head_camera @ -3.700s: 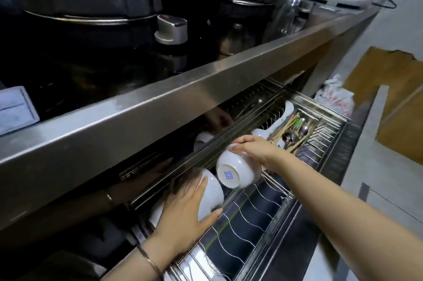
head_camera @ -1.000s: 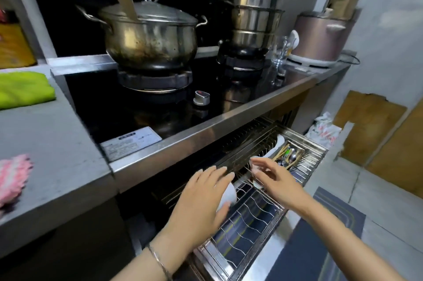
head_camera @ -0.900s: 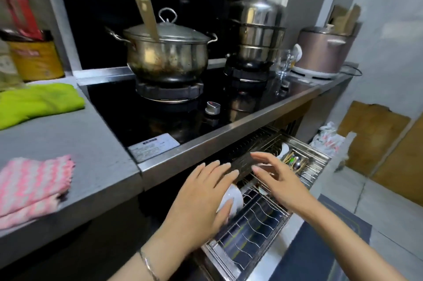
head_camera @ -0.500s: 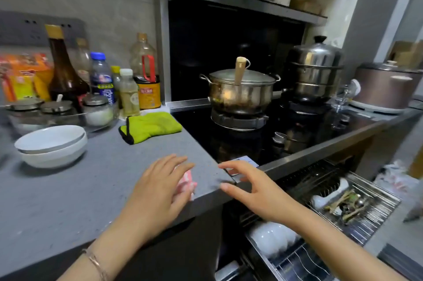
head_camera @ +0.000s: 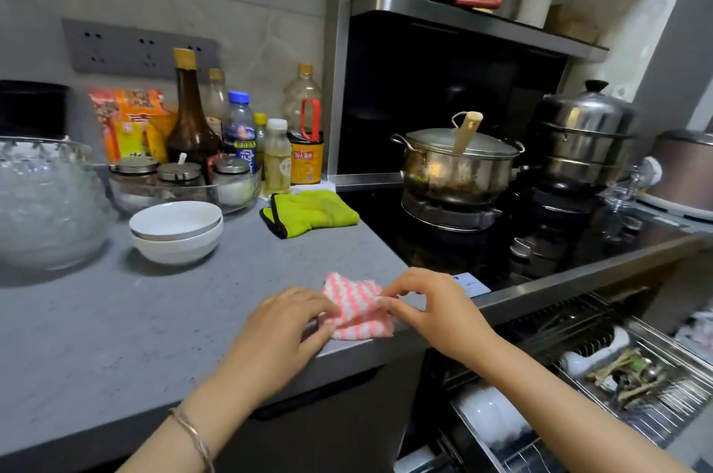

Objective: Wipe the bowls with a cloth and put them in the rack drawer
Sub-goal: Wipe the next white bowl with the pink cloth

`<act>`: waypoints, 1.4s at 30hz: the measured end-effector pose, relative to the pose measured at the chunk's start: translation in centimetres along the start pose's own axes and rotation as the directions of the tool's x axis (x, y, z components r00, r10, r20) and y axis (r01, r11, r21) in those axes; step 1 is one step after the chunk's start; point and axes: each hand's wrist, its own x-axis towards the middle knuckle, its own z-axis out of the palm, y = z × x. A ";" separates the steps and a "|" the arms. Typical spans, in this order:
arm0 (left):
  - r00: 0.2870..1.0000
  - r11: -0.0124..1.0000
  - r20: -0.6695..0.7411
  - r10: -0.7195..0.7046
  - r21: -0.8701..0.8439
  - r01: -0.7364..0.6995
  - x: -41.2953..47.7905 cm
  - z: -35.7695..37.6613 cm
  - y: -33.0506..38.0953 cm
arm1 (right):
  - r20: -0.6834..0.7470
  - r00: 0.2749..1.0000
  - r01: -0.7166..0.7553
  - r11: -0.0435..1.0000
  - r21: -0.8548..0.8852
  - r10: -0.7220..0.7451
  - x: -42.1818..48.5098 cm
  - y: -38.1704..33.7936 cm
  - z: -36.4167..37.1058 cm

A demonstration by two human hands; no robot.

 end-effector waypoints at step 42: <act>0.922 0.927 -0.092 -0.376 -0.023 0.376 0.6 -14.5 -14.6 | 0.590 0.805 -0.580 0.308 0.754 0.071 10.4 -15.0 7.4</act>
